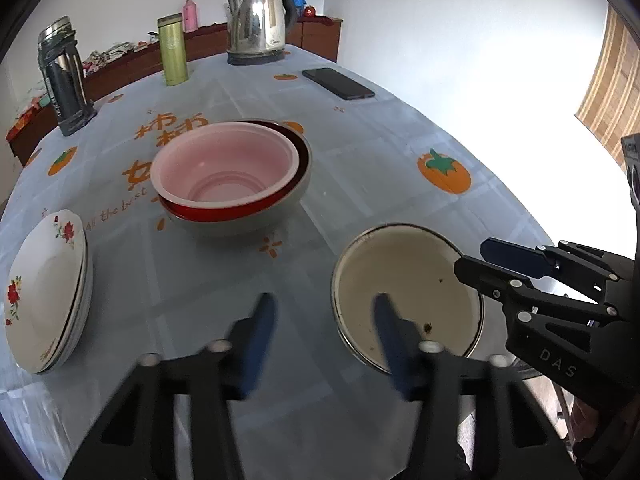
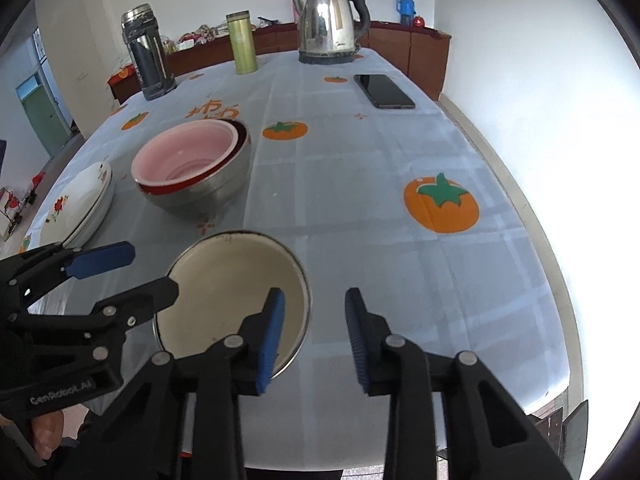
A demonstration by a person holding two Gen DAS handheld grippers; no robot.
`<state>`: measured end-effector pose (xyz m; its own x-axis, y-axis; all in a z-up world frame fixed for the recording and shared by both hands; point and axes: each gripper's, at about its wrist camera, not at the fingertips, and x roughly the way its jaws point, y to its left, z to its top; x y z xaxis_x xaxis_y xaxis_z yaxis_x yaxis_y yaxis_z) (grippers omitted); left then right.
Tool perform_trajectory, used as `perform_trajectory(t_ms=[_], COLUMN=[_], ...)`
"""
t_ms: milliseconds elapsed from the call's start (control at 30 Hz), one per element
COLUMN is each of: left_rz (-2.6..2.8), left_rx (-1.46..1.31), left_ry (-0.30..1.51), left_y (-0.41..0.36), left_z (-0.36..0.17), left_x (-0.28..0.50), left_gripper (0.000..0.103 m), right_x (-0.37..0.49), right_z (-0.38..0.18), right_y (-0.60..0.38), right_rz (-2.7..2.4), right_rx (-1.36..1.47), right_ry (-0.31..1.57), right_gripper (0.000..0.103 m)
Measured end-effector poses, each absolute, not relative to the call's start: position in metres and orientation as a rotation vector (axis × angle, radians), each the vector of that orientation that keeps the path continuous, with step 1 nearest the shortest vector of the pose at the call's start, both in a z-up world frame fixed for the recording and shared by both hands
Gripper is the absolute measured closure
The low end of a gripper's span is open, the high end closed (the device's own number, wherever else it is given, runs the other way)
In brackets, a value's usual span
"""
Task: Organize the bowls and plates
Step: 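Close the left tool on the cream enamel basin's rim while the right tool grips it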
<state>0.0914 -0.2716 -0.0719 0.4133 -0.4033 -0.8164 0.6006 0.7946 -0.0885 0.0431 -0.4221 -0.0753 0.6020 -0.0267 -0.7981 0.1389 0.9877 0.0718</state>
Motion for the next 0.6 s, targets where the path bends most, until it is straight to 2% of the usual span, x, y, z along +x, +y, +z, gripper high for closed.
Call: perform_trajectory(t_ms=[200,300,600], left_rz=[-0.654,-0.67,-0.653], left_rx=[0.25,0.251,0.286], left_ry=[0.972,0.985,0.952], left_y=[-0.276,-0.278,-0.281], left_z=[-0.077,-0.08,-0.082], left_x=[0.089,0.088,0.082], left_gripper=[0.08,0.09,0.09], right_x=[0.04,0.04,0.04], right_z=[-0.081,-0.084,-0.087], right_y=[-0.422,-0.421,-0.418], right_rz=[-0.085,-0.071,-0.054], right_rx=[0.132,0.128,0.153], right_ry=[0.937,0.945,0.947], right_gripper=[0.088,0.091,0.092])
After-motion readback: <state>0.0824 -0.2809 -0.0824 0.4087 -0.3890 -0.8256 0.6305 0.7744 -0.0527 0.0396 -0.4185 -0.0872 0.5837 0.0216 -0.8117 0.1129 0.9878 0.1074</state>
